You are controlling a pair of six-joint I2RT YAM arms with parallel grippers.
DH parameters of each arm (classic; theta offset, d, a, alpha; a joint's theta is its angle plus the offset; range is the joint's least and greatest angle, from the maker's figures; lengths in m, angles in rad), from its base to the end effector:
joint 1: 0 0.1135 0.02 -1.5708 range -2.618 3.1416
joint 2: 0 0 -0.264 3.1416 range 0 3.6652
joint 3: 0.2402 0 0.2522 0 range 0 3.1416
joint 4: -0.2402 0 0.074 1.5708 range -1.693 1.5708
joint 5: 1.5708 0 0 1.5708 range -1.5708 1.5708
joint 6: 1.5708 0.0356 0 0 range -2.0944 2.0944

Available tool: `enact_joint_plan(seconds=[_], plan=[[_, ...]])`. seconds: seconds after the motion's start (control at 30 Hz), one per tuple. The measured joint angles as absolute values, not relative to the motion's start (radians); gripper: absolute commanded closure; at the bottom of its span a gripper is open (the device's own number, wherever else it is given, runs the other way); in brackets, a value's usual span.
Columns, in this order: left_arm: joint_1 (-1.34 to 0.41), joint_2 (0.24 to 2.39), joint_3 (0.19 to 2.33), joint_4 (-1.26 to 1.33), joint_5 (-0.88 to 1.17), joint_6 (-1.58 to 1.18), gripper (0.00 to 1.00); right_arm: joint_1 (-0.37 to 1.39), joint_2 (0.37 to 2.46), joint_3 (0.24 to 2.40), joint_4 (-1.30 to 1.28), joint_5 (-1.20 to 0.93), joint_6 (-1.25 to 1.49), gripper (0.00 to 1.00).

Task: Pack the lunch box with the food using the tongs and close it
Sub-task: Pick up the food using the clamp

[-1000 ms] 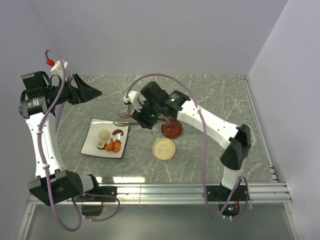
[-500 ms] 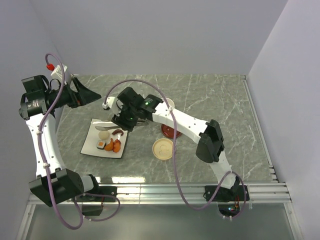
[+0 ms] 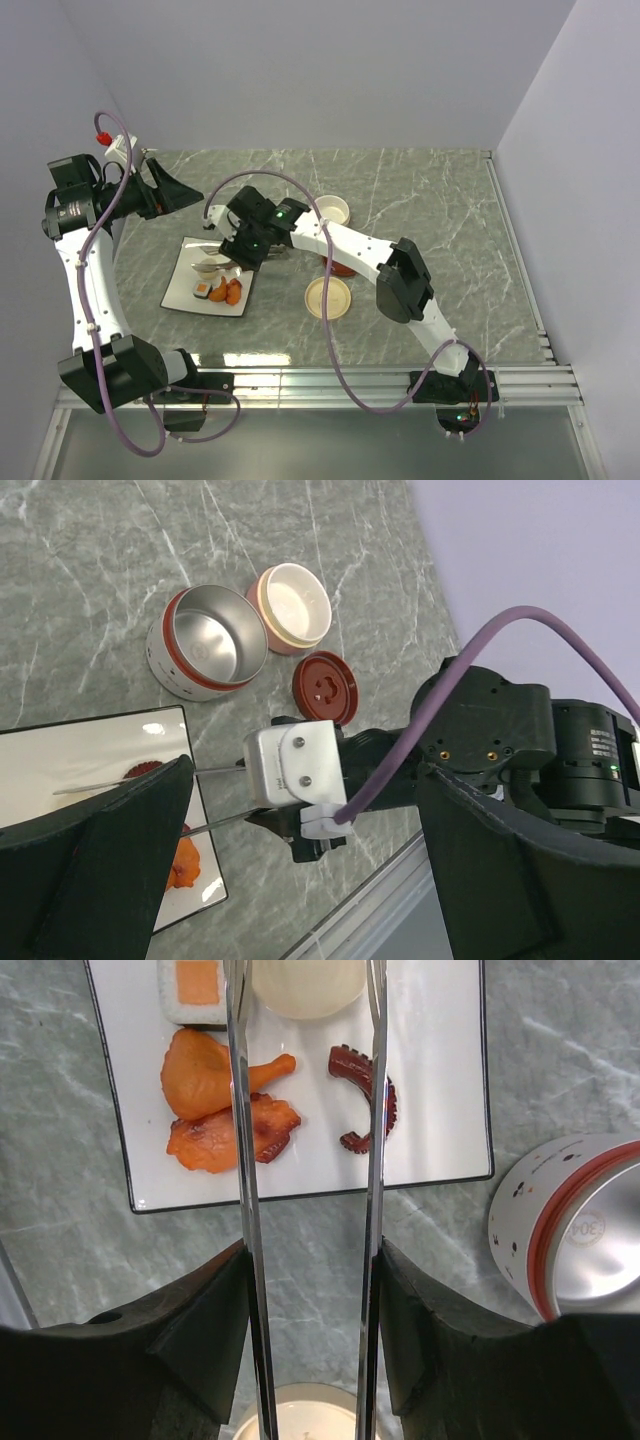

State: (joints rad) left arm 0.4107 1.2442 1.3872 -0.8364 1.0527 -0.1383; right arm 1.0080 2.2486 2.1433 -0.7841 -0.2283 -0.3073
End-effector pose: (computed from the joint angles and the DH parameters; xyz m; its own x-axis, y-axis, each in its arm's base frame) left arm 0.2321 0.0673 0.3993 -0.6376 -0.3521 -0.6852 0.3301 0.6787 -0.6560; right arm 0.2621 0.4305 0.2687 -0.1228 -0.7469 -0.6535 -0.9831 0.1818 -0.0230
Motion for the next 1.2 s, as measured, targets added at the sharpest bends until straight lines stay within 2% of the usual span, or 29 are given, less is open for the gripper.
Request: enact_joint_plan(seconds=[1.2], plan=[[0.417,1.246,1.361,-0.835,1.052,-0.116,0.01,1.008,2.331,2.159,-0.77,-0.195,-0.29,0.41]])
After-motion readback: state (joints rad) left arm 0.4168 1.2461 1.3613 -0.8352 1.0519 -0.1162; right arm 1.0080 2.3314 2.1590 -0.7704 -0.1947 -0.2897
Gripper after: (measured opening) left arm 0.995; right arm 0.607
